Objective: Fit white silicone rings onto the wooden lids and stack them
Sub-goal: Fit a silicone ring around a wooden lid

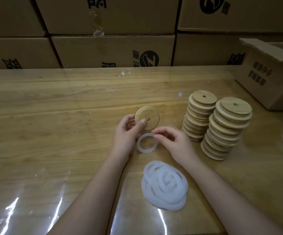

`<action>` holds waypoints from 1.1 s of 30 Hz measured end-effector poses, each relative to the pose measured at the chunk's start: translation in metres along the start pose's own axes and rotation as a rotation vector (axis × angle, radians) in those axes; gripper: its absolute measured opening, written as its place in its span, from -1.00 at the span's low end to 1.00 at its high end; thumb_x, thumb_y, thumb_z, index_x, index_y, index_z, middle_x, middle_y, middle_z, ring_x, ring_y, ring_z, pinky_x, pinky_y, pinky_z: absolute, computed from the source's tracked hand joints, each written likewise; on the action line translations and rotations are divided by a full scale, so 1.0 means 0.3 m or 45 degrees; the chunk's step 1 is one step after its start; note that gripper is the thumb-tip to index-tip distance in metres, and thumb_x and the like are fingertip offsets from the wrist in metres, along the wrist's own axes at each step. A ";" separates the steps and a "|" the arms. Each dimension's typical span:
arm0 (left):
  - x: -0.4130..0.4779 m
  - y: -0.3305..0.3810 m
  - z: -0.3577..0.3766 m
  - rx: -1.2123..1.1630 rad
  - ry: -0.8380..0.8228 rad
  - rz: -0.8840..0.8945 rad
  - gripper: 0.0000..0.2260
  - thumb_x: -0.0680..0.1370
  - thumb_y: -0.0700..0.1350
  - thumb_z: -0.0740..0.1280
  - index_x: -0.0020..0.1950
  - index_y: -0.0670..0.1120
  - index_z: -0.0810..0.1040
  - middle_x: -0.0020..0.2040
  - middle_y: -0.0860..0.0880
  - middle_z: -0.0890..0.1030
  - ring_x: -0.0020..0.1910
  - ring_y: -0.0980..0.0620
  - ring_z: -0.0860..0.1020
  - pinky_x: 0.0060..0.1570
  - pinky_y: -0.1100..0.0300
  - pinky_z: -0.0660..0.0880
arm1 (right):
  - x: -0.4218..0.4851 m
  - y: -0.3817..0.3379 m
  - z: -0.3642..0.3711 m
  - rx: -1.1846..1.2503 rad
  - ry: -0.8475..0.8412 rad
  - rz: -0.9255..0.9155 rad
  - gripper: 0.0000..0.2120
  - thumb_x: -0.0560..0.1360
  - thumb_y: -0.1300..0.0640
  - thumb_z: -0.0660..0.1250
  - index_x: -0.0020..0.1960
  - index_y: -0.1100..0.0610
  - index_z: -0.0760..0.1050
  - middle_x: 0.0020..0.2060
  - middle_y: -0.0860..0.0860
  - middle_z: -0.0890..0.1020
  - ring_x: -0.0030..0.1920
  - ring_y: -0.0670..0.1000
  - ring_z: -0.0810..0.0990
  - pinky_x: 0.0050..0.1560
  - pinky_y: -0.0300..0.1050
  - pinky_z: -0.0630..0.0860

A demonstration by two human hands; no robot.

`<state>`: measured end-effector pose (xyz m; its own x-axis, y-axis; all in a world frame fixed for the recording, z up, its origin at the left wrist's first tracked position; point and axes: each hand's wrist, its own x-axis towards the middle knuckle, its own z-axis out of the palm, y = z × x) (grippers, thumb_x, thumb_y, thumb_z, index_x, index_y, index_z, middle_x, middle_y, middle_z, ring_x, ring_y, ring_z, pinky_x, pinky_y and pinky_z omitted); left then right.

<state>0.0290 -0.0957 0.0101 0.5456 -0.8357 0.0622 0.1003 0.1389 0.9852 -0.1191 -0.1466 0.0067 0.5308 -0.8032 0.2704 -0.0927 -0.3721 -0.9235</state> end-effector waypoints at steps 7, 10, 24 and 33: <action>-0.006 -0.005 -0.021 -0.046 -0.028 0.014 -0.87 0.49 -0.18 0.39 0.02 -0.03 0.60 -0.12 -0.06 0.64 -0.14 -0.03 0.61 -0.09 0.09 0.59 | 0.009 0.011 0.003 -0.088 0.025 0.014 -0.87 0.46 0.24 0.37 -0.15 0.01 0.55 -0.24 -0.11 0.57 -0.26 -0.20 0.46 -0.16 -0.38 0.39; -0.010 -0.011 -0.017 -0.047 -0.031 0.010 -0.85 0.49 -0.21 0.39 0.00 0.01 0.60 -0.17 0.01 0.67 -0.16 0.03 0.61 -0.10 0.16 0.58 | 0.012 0.019 0.004 -0.116 -0.011 0.119 -0.85 0.45 0.20 0.40 -0.14 -0.05 0.54 -0.25 -0.11 0.58 -0.25 -0.19 0.48 -0.18 -0.36 0.42; -0.018 -0.026 -0.015 0.177 -0.088 0.100 -0.74 0.50 -0.31 0.34 0.11 -0.02 0.58 -0.02 -0.04 0.66 -0.03 0.02 0.60 0.05 0.08 0.50 | 0.012 -0.004 -0.002 0.043 0.137 -0.018 -0.90 0.44 0.24 0.40 -0.19 0.06 0.57 -0.21 -0.02 0.57 -0.24 -0.14 0.50 -0.19 -0.35 0.40; -0.027 -0.022 -0.001 0.244 -0.224 0.191 -0.67 0.50 -0.32 0.35 0.07 0.11 0.54 -0.01 0.04 0.65 -0.05 0.02 0.62 -0.05 0.10 0.55 | 0.023 0.010 -0.010 0.021 0.263 -0.063 -0.83 0.44 0.26 0.40 -0.22 0.02 0.53 -0.02 -0.05 0.54 0.01 -0.17 0.53 -0.12 -0.31 0.47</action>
<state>0.0242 -0.0898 0.0029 0.3882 -0.8951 0.2193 -0.1387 0.1786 0.9741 -0.1182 -0.1546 0.0066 0.3501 -0.8630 0.3641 -0.0561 -0.4074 -0.9115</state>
